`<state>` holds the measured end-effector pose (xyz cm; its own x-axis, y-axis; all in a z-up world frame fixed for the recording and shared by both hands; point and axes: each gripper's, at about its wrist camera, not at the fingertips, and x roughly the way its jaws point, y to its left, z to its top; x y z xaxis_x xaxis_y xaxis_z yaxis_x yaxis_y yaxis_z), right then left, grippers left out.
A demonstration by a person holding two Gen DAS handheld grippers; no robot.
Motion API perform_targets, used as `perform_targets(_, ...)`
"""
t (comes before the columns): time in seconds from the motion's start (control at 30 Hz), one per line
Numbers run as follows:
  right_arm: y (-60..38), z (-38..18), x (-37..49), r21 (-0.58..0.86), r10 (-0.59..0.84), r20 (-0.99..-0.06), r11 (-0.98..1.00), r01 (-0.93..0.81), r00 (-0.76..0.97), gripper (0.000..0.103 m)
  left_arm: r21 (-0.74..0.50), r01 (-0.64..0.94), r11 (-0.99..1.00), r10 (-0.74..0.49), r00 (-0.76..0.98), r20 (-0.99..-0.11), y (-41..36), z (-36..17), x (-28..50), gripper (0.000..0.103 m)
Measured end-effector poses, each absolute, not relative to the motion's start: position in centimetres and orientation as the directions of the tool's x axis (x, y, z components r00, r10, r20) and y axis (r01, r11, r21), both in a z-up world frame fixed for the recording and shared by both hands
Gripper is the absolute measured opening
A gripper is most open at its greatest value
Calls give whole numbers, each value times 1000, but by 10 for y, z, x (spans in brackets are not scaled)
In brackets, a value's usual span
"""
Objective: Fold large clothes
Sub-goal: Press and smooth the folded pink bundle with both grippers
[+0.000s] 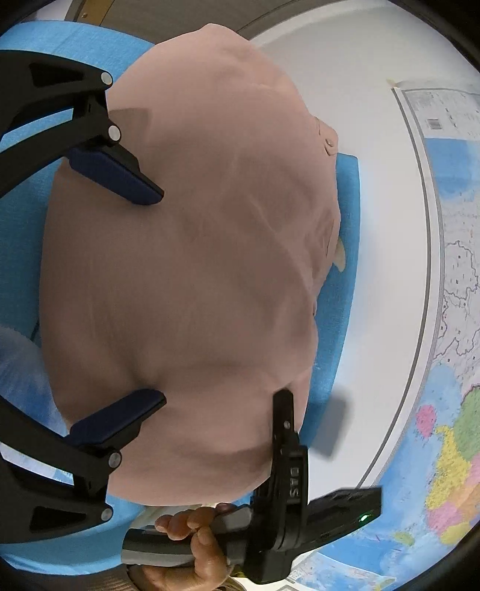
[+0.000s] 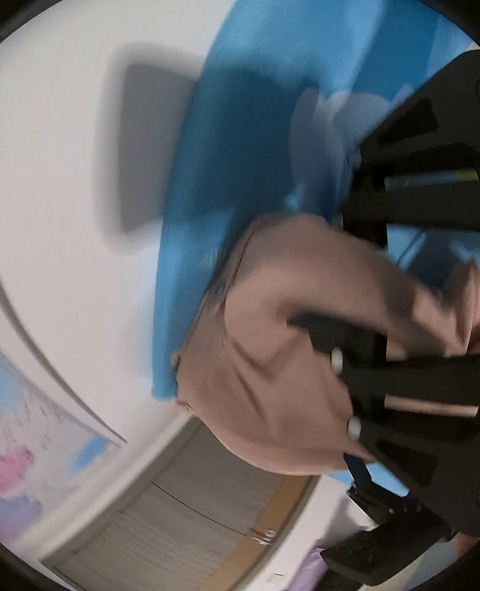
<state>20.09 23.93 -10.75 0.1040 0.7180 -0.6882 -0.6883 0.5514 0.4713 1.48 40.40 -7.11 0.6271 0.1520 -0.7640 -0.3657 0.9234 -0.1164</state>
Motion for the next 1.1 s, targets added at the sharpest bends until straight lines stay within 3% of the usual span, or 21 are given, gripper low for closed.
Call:
perform_targets(0.2,201,-61,154,373,769,-600,511,-774,219,47,-155,-351,923,124,656,-744,409,-63,0,96)
perform_targets(0.3,192,-54,114,308,797,-571,430,-849,197,47,-158,-363,918,132,657,-743,408,-62,-8,96)
perform_targets(0.5,203,-85,71,191,734,-661,368,-910,157,43,-142,-366,920,143,649,-747,406,-65,-8,96)
perform_targets(0.63,202,-101,78,205,716,-675,412,-888,176,37,-134,-375,917,158,652,-741,407,-65,-7,96)
perform_targets(1.1,182,-91,28,161,742,-611,458,-874,276,57,-148,-421,895,204,681,-704,403,-54,-24,96)
